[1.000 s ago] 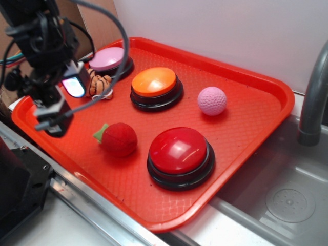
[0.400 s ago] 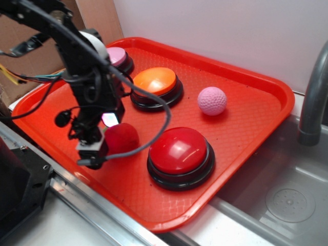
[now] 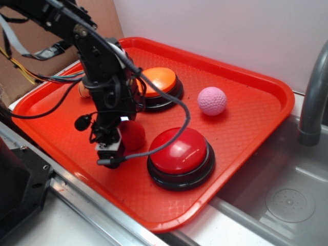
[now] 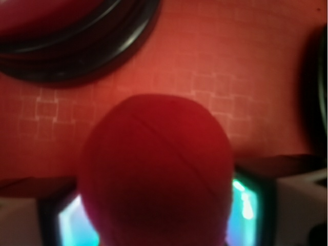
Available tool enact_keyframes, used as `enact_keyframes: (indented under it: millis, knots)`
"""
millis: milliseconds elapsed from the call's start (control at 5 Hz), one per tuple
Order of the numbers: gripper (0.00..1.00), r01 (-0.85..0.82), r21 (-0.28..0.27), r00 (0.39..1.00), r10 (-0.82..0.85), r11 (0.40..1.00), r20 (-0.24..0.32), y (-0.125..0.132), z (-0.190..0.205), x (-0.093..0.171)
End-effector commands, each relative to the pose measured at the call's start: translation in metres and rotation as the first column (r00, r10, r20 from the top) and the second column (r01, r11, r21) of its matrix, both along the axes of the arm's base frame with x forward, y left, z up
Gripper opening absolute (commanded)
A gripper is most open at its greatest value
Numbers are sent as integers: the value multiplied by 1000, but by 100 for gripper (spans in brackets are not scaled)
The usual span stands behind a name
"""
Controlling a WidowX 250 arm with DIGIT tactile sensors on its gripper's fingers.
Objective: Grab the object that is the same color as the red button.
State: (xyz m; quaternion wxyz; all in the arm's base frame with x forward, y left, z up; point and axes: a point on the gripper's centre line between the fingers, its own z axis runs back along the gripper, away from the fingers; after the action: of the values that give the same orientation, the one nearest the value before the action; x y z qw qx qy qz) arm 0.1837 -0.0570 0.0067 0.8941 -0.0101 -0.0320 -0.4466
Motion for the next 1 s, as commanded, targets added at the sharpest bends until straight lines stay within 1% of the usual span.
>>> enact_keyframes:
  millis: [0, 200, 400, 600, 800]
  knots:
    - [0, 1, -25, 1000, 0, 1000, 17, 4, 9, 3]
    - [0, -180, 29, 982, 179, 983, 54, 13, 49, 0]
    - [0, -421, 73, 904, 412, 904, 119, 23, 95, -5]
    - [0, -633, 17, 772, 629, 774, 91, 43, 129, -12]
    - [0, -804, -27, 590, 803, 594, 89, 59, 156, -18]
